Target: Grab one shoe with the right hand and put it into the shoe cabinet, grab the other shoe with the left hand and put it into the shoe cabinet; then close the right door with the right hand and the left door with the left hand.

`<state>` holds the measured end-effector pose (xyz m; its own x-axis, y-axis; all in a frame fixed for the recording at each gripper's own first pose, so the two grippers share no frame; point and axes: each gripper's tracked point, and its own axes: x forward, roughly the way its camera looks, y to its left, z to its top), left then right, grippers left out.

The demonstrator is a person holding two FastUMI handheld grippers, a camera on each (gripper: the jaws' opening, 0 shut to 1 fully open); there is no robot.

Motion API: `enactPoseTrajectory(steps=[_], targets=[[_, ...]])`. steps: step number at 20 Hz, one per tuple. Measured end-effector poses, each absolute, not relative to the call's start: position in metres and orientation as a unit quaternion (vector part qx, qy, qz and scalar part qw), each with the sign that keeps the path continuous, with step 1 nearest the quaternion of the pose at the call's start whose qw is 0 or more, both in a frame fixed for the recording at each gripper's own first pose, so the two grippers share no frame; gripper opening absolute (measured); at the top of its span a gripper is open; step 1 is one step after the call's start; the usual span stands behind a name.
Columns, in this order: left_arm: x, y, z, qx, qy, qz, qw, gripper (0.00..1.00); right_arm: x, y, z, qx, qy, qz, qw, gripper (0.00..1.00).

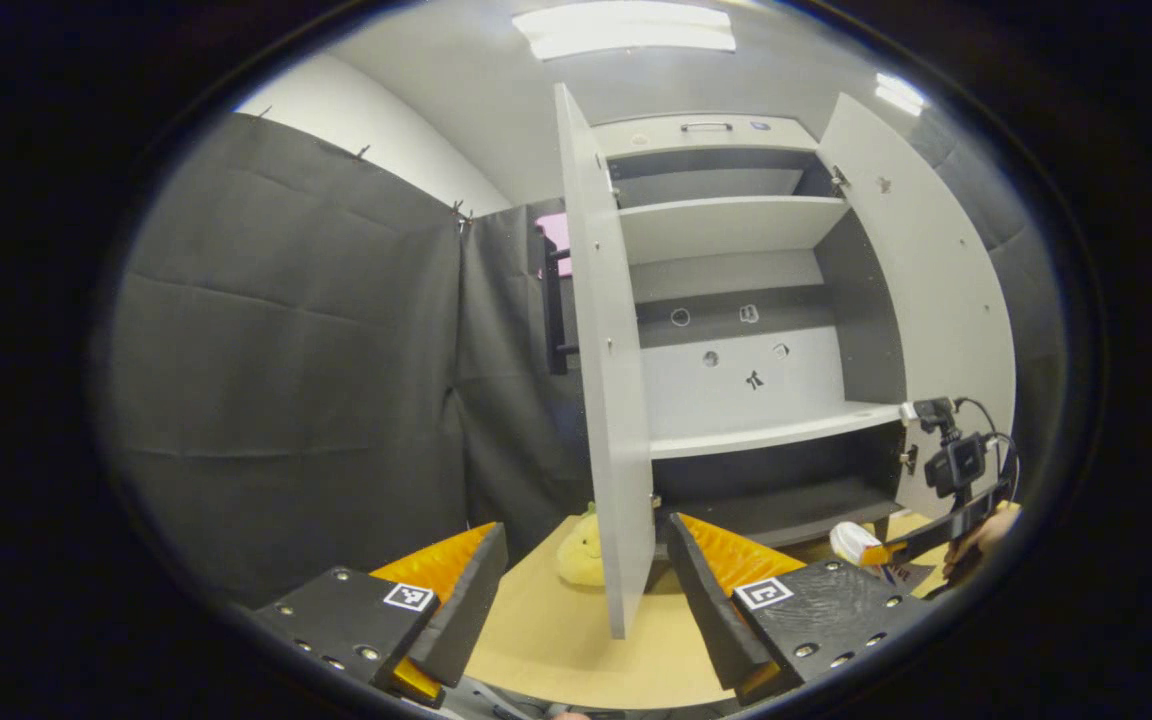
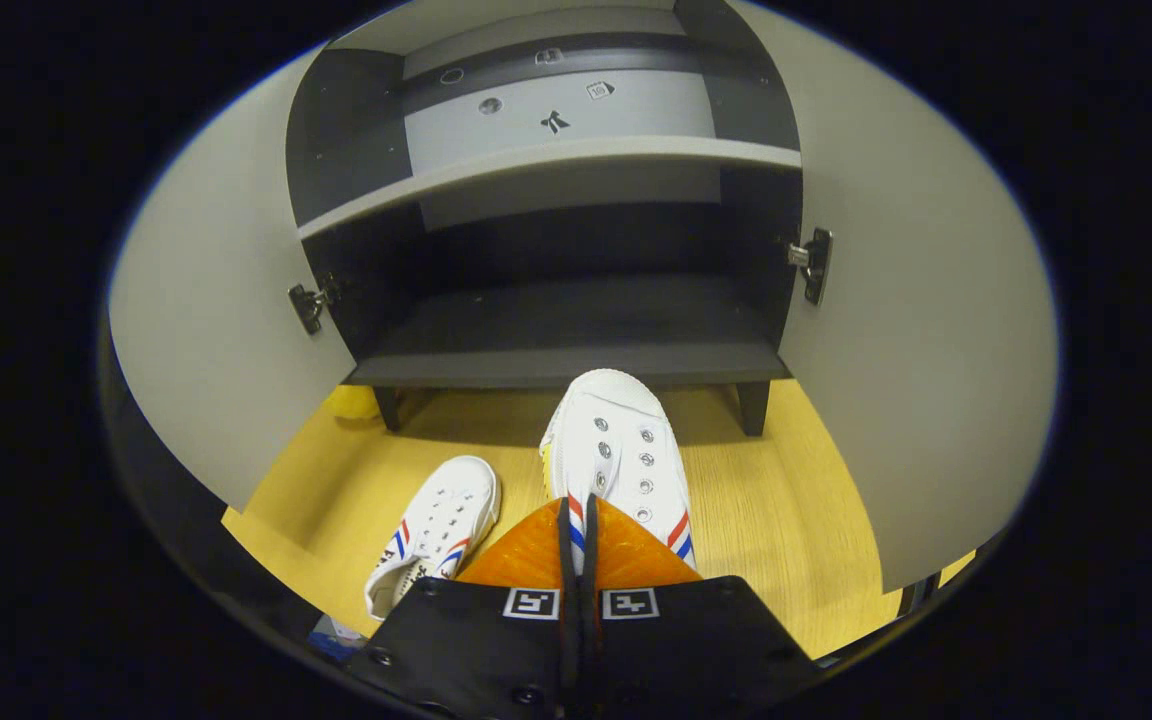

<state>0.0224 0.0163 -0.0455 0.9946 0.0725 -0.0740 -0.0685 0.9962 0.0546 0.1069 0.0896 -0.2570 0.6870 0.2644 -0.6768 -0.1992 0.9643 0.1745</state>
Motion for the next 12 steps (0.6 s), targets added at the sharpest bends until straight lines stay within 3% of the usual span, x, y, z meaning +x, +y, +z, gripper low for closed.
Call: enactPoseTrajectory(steps=[1,8,12], targets=[[0.023,0.014,-0.044,0.024,0.035,0.033,0.999,0.85,0.111,0.089,-0.244,0.047,0.364,0.127,0.922,0.02],[0.037,0.003,-0.04,0.005,0.024,0.019,1.0,0.99,0.136,0.084,-0.148,0.048,0.288,0.139,0.946,0.01],[0.043,0.001,-0.033,0.007,0.012,0.017,1.0,0.99,0.156,0.082,-0.108,0.053,0.259,0.137,0.955,0.01]])
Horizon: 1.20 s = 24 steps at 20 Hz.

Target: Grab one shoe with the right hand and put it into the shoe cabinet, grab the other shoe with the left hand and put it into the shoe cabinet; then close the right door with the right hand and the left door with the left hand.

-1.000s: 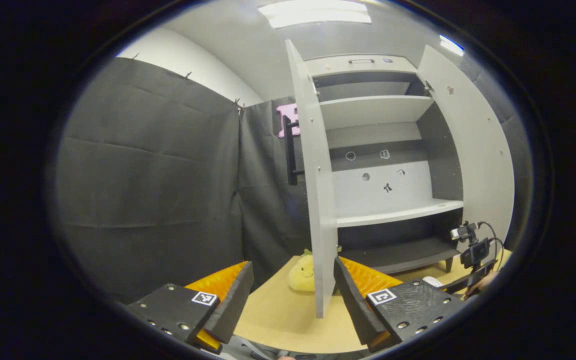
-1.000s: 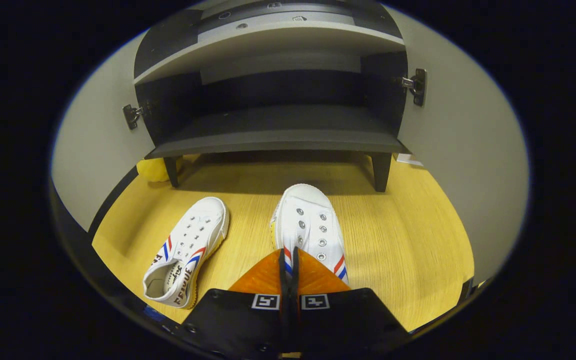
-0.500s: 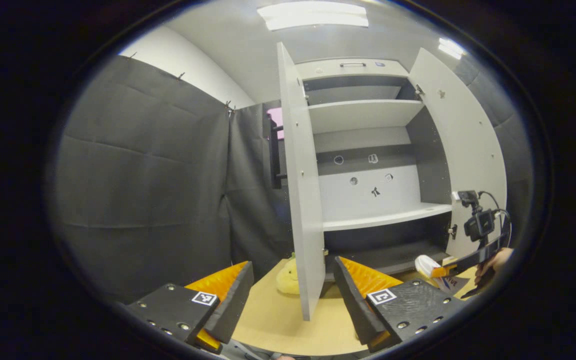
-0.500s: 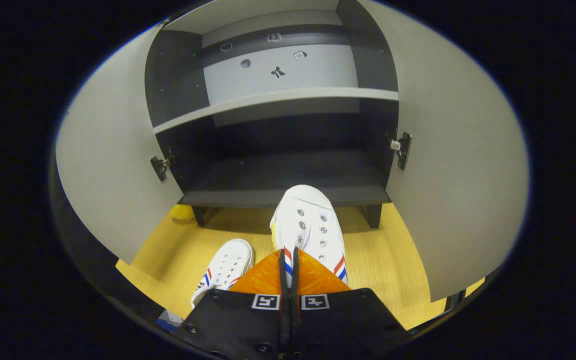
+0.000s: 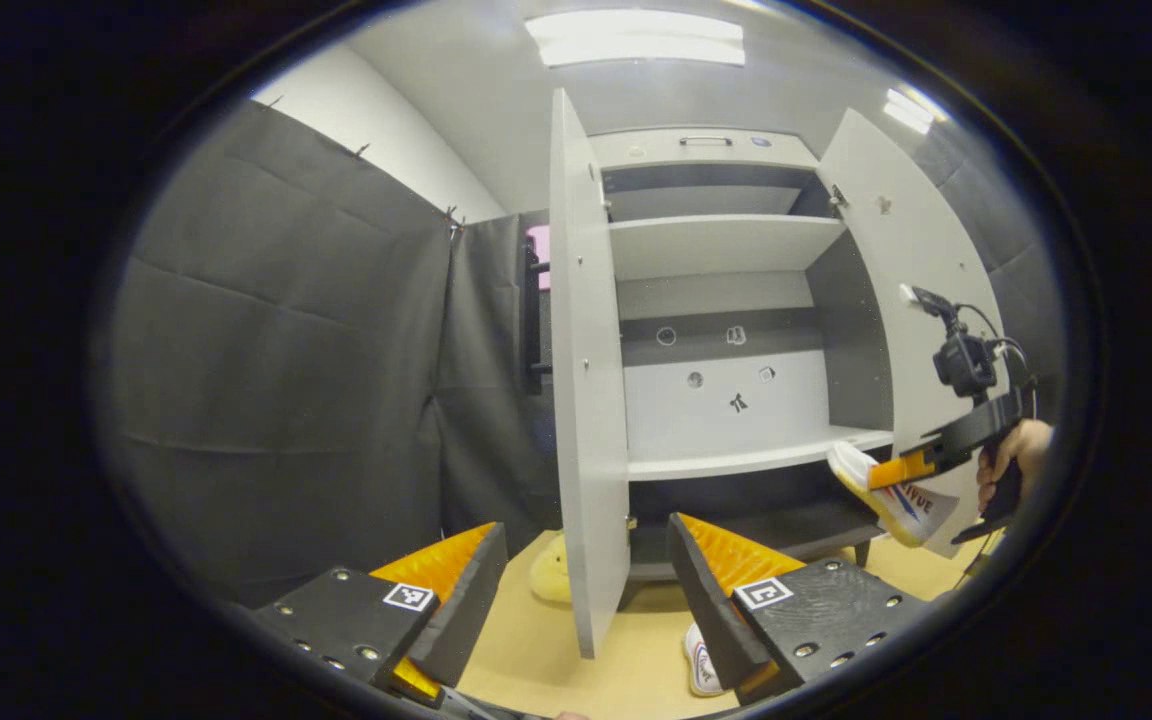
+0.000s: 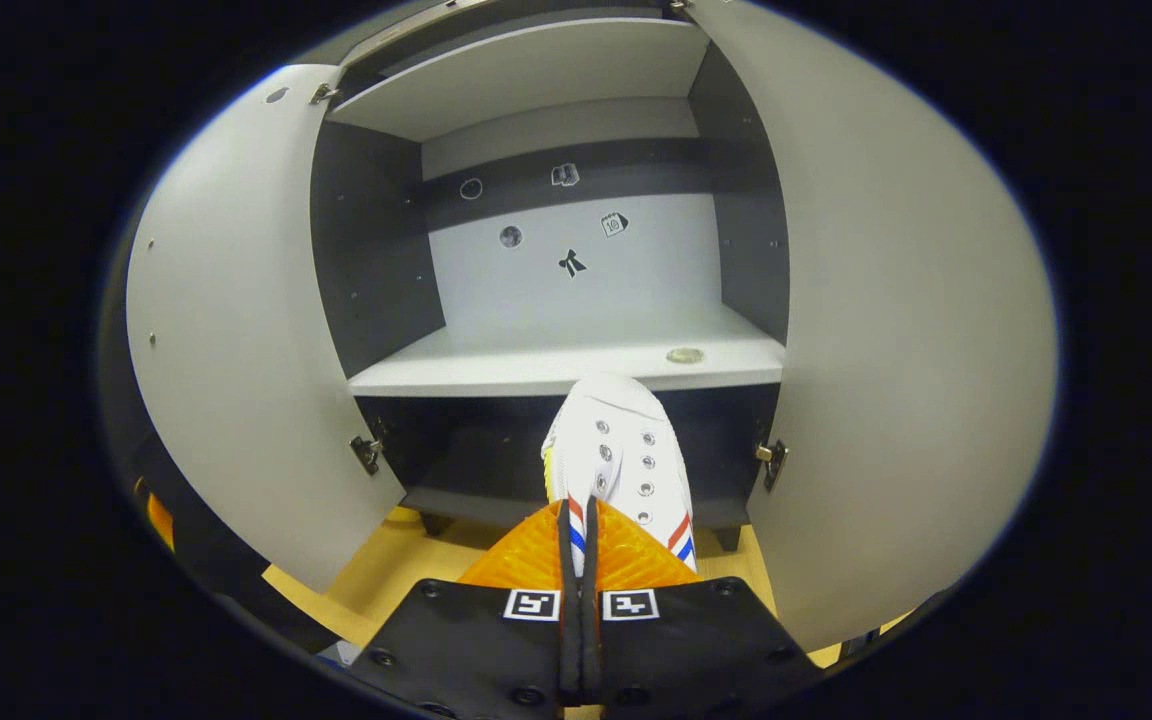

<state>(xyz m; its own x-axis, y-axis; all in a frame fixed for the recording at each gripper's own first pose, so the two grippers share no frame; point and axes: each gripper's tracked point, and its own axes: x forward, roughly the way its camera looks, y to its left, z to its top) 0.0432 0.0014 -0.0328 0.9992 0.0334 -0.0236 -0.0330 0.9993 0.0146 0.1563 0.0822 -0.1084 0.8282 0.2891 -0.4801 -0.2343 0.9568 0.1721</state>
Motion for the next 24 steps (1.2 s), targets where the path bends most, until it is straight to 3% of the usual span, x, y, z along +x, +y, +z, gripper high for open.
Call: enactPoseTrajectory(steps=[8,14,18,24], targets=[[0.051,0.003,-0.031,0.005,0.01,0.019,1.0,0.99,0.226,0.086,-0.045,0.053,0.203,0.13,0.969,0.01],[0.06,0.0,-0.035,0.008,0.013,0.022,1.0,0.85,0.295,0.091,-0.017,0.041,0.18,0.119,0.976,0.01],[0.063,0.002,-0.038,0.01,0.018,0.03,0.999,0.99,0.336,0.096,-0.02,0.03,0.189,0.11,0.975,0.01],[0.063,0.008,-0.043,0.017,0.026,0.04,0.999,0.99,0.379,0.109,-0.047,0.01,0.22,0.102,0.97,0.01]])
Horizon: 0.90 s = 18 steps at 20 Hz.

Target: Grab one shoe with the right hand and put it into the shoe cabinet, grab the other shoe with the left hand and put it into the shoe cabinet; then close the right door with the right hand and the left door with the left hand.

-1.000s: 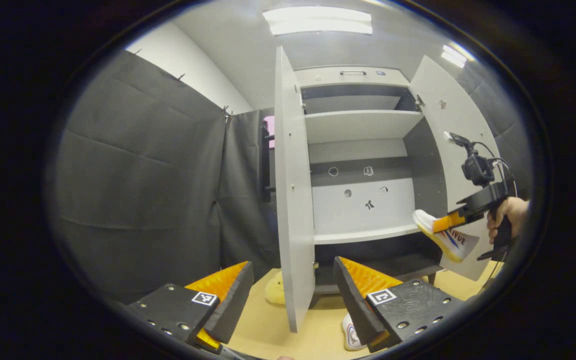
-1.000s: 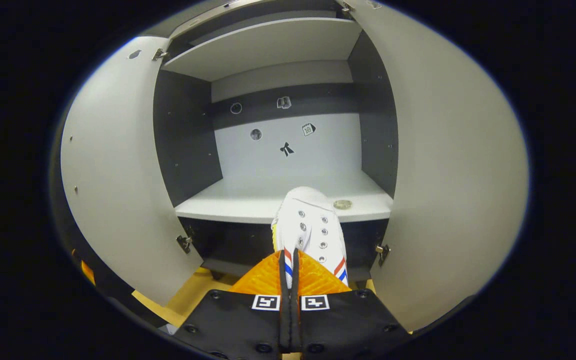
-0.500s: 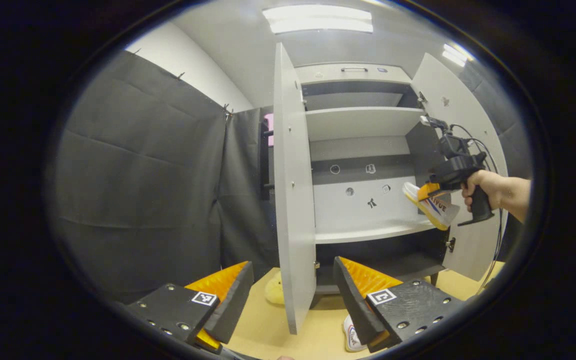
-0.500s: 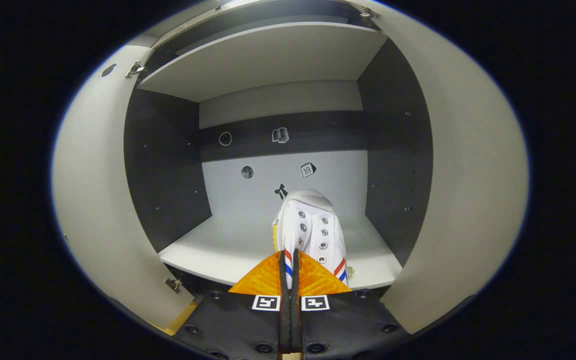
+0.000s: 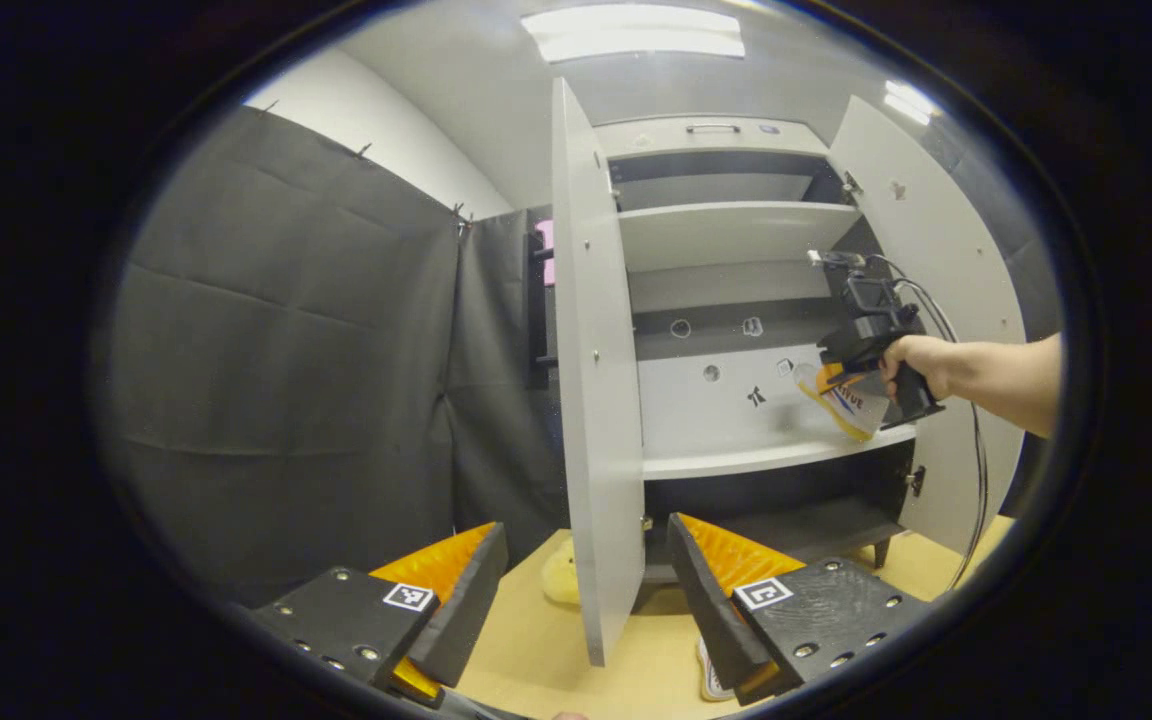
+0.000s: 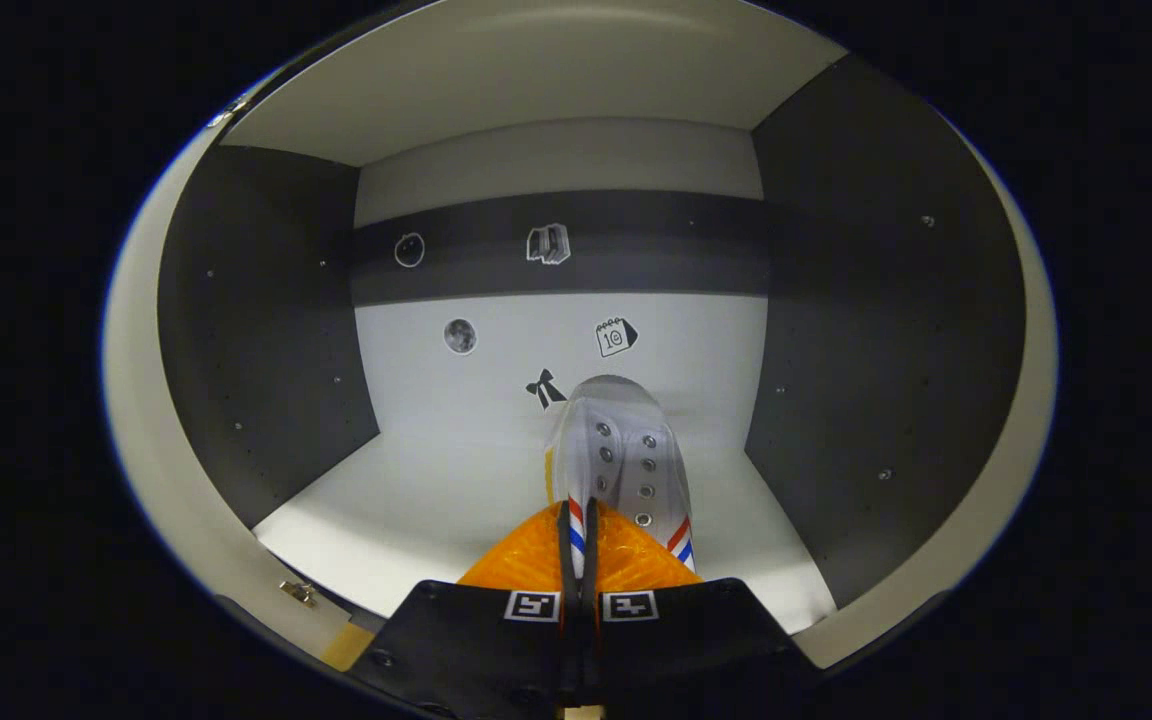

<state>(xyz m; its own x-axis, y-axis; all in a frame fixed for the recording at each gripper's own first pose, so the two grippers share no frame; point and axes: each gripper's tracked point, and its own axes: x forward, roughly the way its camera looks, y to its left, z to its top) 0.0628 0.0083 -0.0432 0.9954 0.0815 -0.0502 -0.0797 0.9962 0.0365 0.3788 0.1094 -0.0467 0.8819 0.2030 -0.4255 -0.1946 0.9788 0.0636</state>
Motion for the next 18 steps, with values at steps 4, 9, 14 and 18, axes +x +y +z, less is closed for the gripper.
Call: enactPoseTrajectory(steps=[4,9,14,18], targets=[[0.061,0.009,-0.046,0.015,0.033,0.04,0.999,0.99,0.393,0.113,-0.066,0.006,0.241,0.09,0.966,0.01],[0.06,0.003,-0.048,0.017,0.041,0.036,0.998,0.86,0.396,0.116,-0.077,0.019,0.257,0.086,0.962,0.07],[0.056,-0.006,-0.05,0.01,0.045,0.027,0.999,0.93,0.369,0.126,-0.044,-0.002,0.199,0.102,0.975,0.62],[0.058,-0.019,-0.05,0.008,0.05,0.005,0.999,0.96,0.334,0.122,-0.012,-0.009,0.142,0.115,0.983,1.0]])
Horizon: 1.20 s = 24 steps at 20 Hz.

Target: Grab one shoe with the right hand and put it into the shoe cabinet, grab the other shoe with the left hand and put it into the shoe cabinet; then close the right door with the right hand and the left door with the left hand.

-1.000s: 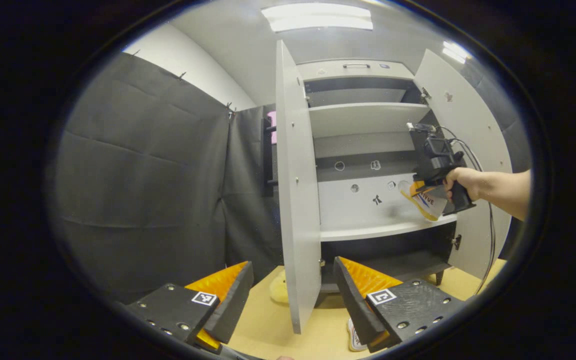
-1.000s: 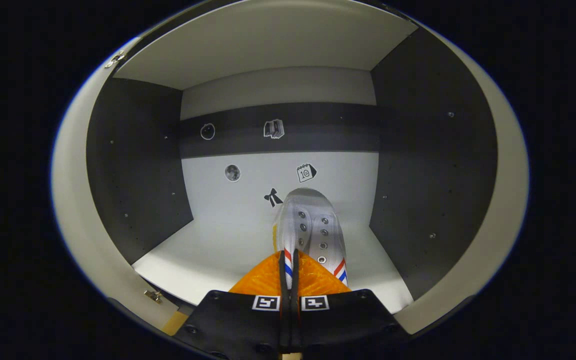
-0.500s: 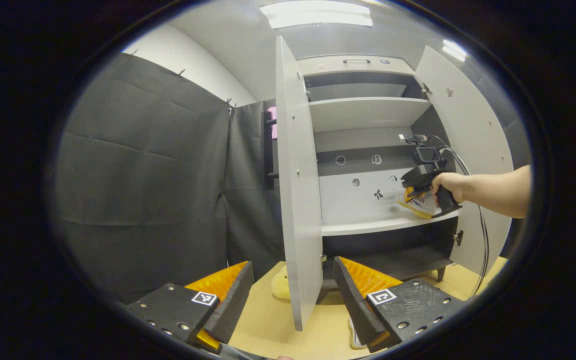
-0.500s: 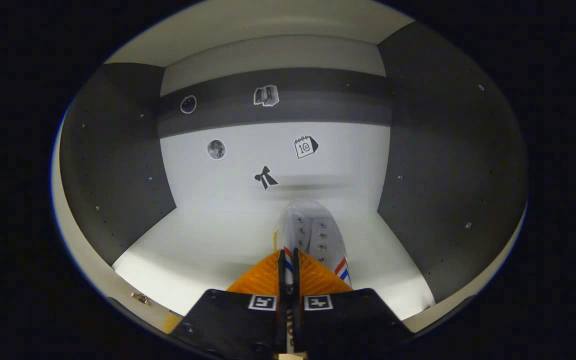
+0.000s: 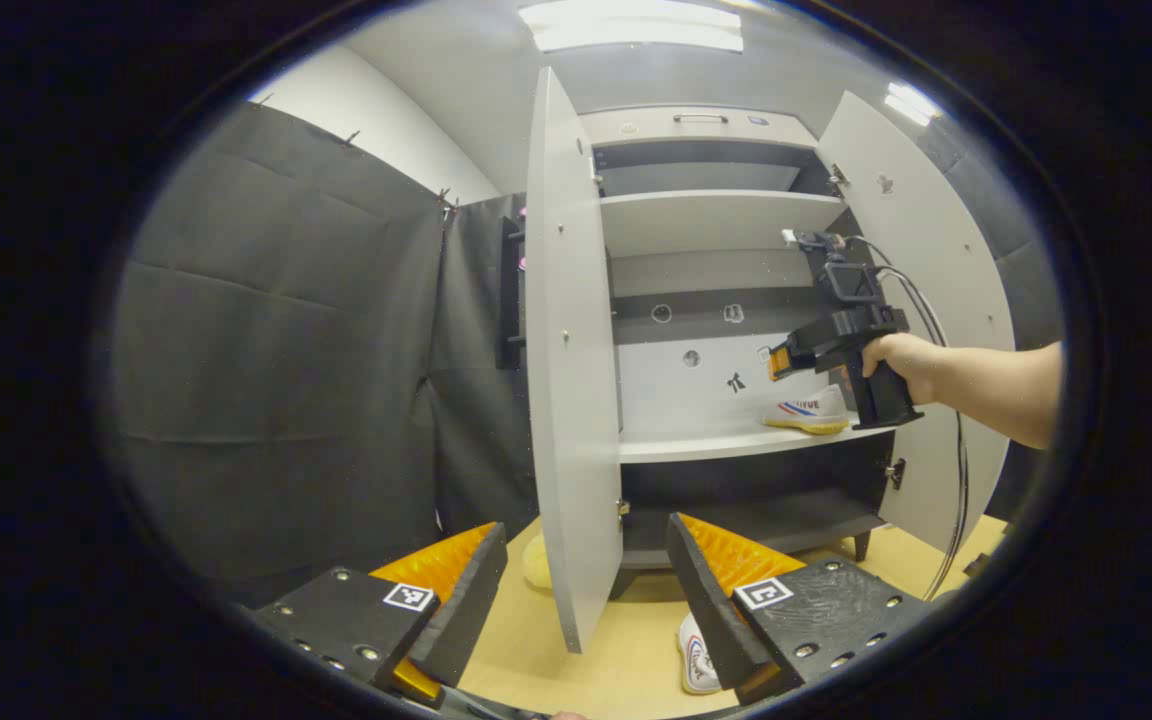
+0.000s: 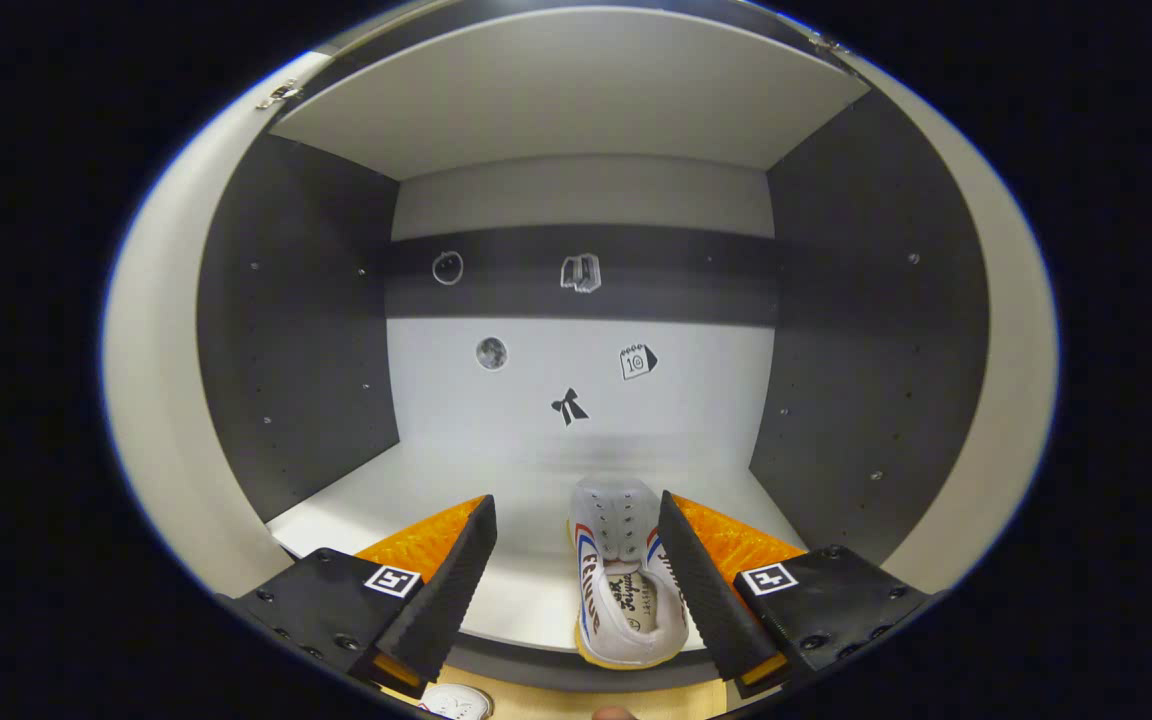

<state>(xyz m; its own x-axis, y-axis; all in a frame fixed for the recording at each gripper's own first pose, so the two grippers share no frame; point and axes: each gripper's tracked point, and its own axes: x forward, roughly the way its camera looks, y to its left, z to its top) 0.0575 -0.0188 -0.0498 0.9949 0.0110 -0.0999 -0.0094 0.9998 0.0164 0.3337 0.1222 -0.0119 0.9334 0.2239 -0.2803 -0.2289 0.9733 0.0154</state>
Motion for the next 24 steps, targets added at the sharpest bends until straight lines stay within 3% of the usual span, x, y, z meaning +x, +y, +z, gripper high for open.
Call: enactPoseTrajectory(steps=[6,10,11,13,24], targets=[[0.065,-0.047,-0.048,0.014,0.058,-0.043,0.997,0.99,0.265,0.092,0.026,0.014,0.082,0.113,0.99,0.96],[0.074,-0.069,-0.054,0.011,0.068,-0.081,0.994,0.99,0.221,0.058,0.033,0.012,0.054,0.093,0.994,1.0],[0.077,-0.072,-0.056,0.01,0.071,-0.088,0.994,0.92,0.209,0.053,0.032,0.008,0.049,0.092,0.995,1.0],[0.085,-0.077,-0.064,0.002,0.082,-0.1,0.992,0.92,0.185,0.044,0.028,-0.004,0.051,0.096,0.994,0.96],[0.123,-0.111,-0.114,0.011,0.12,-0.152,0.981,0.92,0.078,0.001,0.0,-0.015,0.054,0.077,0.995,1.0]])
